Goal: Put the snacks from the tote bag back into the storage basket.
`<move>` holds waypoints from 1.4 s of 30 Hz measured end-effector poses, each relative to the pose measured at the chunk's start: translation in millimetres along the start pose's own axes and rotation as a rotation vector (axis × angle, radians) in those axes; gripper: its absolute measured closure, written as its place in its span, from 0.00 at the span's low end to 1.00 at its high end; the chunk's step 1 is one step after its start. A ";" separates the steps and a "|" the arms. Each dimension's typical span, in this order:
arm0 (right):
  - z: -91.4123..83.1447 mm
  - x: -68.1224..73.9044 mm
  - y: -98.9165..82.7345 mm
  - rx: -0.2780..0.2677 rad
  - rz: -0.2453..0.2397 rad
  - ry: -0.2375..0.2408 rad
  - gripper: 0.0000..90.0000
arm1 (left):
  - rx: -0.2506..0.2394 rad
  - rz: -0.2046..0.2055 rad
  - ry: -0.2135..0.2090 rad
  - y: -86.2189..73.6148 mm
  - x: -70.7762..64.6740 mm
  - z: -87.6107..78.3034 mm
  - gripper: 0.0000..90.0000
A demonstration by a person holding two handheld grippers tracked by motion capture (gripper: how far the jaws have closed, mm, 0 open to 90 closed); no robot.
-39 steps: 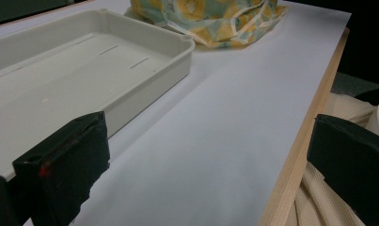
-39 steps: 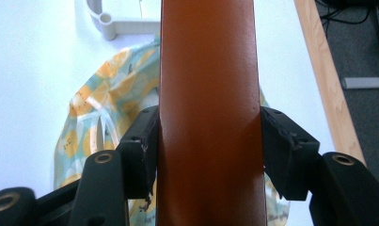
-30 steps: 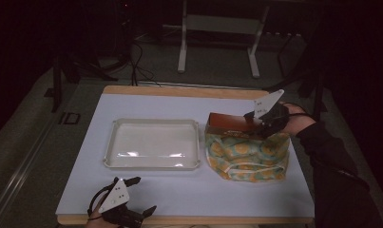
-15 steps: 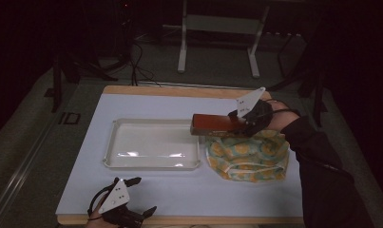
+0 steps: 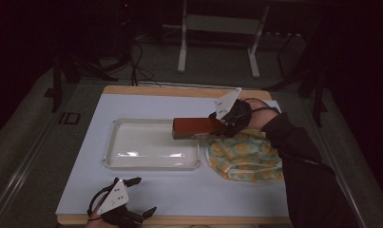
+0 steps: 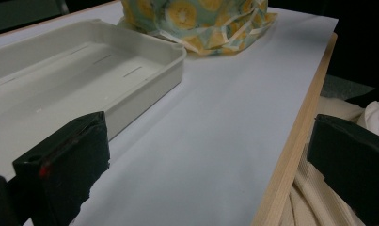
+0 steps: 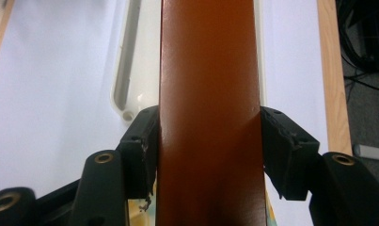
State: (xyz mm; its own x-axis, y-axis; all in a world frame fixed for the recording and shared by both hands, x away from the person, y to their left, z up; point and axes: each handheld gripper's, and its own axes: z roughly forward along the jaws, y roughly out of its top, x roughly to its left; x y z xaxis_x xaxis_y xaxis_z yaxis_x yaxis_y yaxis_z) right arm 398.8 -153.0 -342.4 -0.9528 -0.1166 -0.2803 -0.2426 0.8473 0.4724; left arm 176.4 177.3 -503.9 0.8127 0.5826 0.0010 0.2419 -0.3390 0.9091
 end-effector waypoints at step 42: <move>100.9 2.4 43.9 -0.058 -0.011 0.071 0.48 | -0.027 0.025 -0.020 1.2 -2.1 -1.0 0.00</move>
State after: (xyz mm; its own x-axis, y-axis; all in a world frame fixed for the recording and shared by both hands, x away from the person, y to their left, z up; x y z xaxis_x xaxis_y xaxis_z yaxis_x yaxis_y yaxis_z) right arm 404.2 -63.8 -406.7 -0.9600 -0.1643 -0.2267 -0.2616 0.8147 0.5175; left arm 174.4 176.4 -502.4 0.8289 0.5592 0.0154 0.2075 -0.3330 0.9198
